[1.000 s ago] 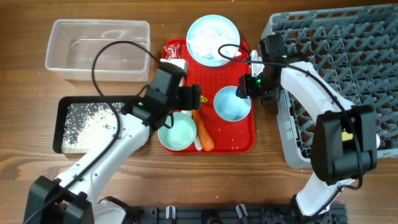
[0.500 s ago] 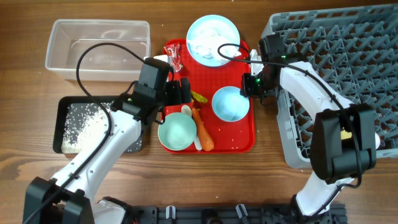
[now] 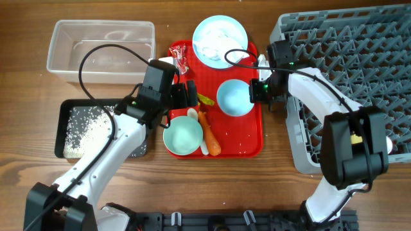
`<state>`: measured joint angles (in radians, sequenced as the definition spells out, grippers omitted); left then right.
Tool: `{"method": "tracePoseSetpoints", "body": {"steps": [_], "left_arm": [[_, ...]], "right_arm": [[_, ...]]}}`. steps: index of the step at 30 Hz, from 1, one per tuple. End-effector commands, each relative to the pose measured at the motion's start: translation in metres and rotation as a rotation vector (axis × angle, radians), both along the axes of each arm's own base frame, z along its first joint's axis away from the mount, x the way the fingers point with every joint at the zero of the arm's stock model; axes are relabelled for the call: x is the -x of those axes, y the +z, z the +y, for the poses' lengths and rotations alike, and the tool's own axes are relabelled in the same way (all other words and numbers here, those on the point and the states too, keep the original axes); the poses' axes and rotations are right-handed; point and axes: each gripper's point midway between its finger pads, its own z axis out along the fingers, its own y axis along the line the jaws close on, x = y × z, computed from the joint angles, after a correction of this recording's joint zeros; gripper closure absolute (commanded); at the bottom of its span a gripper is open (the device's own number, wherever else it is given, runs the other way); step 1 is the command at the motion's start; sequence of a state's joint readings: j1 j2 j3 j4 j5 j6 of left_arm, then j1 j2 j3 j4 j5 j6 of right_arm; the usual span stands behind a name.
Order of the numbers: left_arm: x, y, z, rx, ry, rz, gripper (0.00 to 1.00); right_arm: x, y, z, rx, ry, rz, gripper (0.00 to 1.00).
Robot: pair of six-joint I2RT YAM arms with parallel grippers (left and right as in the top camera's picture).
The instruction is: Sort waste into correct bins and load items into the dishwasher rack
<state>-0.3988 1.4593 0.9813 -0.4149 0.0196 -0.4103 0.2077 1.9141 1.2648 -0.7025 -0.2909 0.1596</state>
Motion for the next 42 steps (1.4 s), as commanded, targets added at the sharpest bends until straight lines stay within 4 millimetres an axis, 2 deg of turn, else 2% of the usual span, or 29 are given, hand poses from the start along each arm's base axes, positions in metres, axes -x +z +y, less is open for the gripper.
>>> {"method": "tracePoseSetpoints", "body": {"steps": [1,3,4,5,6,7,8,10,11,13,16,18,19,28,30,33,36,38,39,40,42], "left_arm": [[-0.004,0.008,0.003,0.006,0.024,-0.019,0.02],[-0.004,0.008,0.003,0.006,0.024,-0.019,0.0],[-0.004,0.008,0.003,0.005,0.024,-0.018,0.0],[-0.002,0.006,0.004,0.001,0.024,-0.009,0.0],[-0.001,0.006,0.004,0.0,0.024,-0.005,0.0],[-0.001,0.006,0.004,0.0,0.024,-0.005,0.0],[-0.001,0.005,0.004,0.0,0.024,-0.005,0.0],[-0.001,0.006,0.004,0.0,0.024,-0.005,0.0],[-0.001,0.006,0.004,0.0,0.024,-0.006,0.0],[-0.001,0.006,0.004,0.0,0.024,-0.005,0.0],[-0.001,0.006,0.004,0.0,0.024,-0.005,0.0],[-0.001,0.006,0.004,0.0,0.024,-0.005,0.0],[-0.001,0.006,0.004,0.0,0.024,-0.005,0.0],[-0.001,0.006,0.004,0.0,0.024,-0.005,0.0],[-0.001,0.006,0.004,0.0,0.024,-0.005,0.0],[-0.001,0.006,0.004,0.0,0.024,-0.005,0.0],[-0.001,0.006,0.004,0.0,0.024,-0.005,0.0],[-0.001,0.006,0.004,0.0,0.024,-0.005,0.0],[-0.001,0.006,0.004,0.0,0.024,-0.006,0.0],[-0.001,0.006,0.004,0.0,0.024,-0.005,0.0],[-0.001,0.006,0.004,0.0,0.024,-0.005,0.0]], "right_arm": [[-0.046,0.065,-0.015,0.023,-0.051,-0.178,0.96],[-0.081,0.137,-0.056,0.173,-0.16,-0.391,0.96],[-0.091,0.161,-0.073,0.251,-0.213,-0.472,0.96],[-0.101,0.192,-0.099,0.371,-0.302,-0.58,0.96],[-0.107,0.212,-0.122,0.478,-0.386,-0.655,0.96],[-0.112,0.238,-0.154,0.638,-0.518,-0.748,0.96],[-0.117,0.257,-0.174,0.772,-0.589,-0.818,0.96],[-0.133,0.275,-0.186,0.932,-0.544,-0.892,0.96],[-0.15,0.275,-0.19,1.032,-0.455,-0.914,0.96],[-0.168,0.255,-0.197,1.182,-0.29,-0.857,0.95],[-0.172,0.226,-0.208,1.343,-0.193,-0.731,0.96],[-0.175,0.201,-0.208,1.406,-0.033,-0.629,0.96],[-0.175,0.193,-0.209,1.422,-0.004,-0.6,0.96],[-0.165,0.159,-0.208,1.414,0.068,-0.511,0.96],[-0.164,0.157,-0.207,1.412,0.083,-0.502,0.96],[-0.164,0.153,-0.193,1.4,0.127,-0.502,0.96],[-0.161,0.142,-0.164,1.372,0.228,-0.495,0.96],[-0.156,0.135,-0.154,1.368,0.278,-0.469,0.95],[-0.154,0.133,-0.152,1.367,0.295,-0.458,0.91],[-0.152,0.131,-0.15,1.366,0.313,-0.447,0.71],[-0.149,0.128,-0.144,1.365,0.341,-0.435,0.15]]}}
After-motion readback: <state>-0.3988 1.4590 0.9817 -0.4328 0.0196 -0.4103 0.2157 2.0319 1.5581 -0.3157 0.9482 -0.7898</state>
